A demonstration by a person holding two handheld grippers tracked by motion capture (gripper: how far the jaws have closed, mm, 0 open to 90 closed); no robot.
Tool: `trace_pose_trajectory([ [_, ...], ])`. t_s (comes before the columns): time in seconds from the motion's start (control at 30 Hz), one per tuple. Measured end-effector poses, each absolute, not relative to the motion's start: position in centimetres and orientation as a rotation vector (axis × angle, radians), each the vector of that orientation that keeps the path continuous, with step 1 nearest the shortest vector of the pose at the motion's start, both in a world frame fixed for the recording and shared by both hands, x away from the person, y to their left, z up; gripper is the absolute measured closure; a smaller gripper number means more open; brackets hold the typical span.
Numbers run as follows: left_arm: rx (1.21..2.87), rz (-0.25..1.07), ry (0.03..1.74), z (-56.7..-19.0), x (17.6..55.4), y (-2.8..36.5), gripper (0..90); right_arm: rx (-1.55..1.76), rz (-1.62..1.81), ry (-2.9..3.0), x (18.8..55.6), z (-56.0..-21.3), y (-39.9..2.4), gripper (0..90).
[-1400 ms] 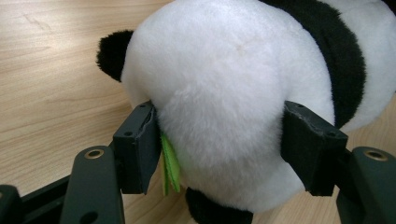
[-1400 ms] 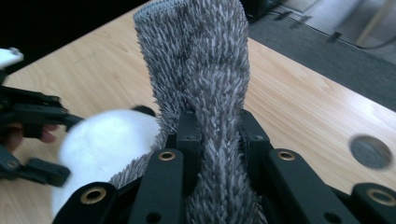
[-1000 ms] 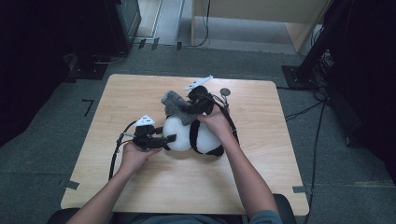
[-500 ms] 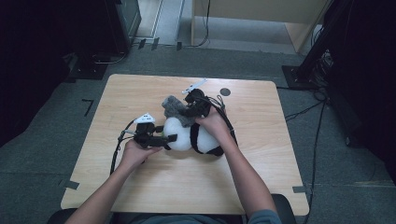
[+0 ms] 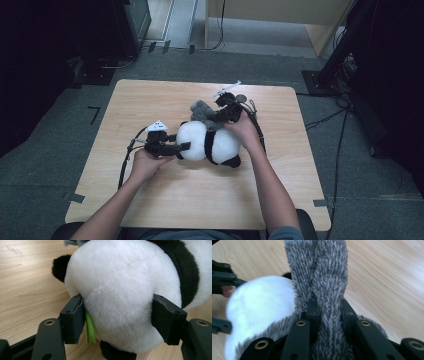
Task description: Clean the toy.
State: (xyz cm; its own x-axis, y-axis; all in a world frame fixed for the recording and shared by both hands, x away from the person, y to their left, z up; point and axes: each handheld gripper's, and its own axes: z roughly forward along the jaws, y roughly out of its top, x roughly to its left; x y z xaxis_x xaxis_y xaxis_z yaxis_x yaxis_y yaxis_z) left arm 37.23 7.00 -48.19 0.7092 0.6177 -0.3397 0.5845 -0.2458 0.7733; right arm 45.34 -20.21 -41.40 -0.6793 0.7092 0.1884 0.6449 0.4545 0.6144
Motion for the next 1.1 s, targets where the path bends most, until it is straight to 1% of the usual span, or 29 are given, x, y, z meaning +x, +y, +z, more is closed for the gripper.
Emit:
trace_pose_trajectory([
  [0.17,1.915,0.035,0.944,-48.2,37.2,7.0,33.9,1.284,1.084,2.554,45.6,-42.0,-22.8,75.0],
  [0.4,1.916,0.02,0.938,-48.2,37.3,7.1,35.1,1.4,1.042,2.493,45.2,-42.4,-26.1,75.2],
  [0.67,1.904,0.006,0.926,-48.2,37.5,7.0,35.0,1.459,1.025,2.451,44.6,-43.4,-28.3,75.4],
  [0.8,1.911,0.003,0.926,-48.2,37.5,7.0,34.9,1.471,0.918,2.405,44.3,-43.8,-29.3,75.6],
  [0.87,1.915,0.008,0.919,-48.1,37.4,7.0,34.7,1.474,0.926,2.374,43.9,-43.2,-29.8,75.8],
  [0.97,1.913,0.006,0.919,-48.1,37.4,7.0,34.5,1.442,0.99,2.32,42.9,-41.1,-29.7,75.8],
  [1.1,1.905,0.015,0.921,-47.9,37.3,6.9,34.5,1.31,1.075,2.278,41.3,-37.7,-28.0,75.7],
])
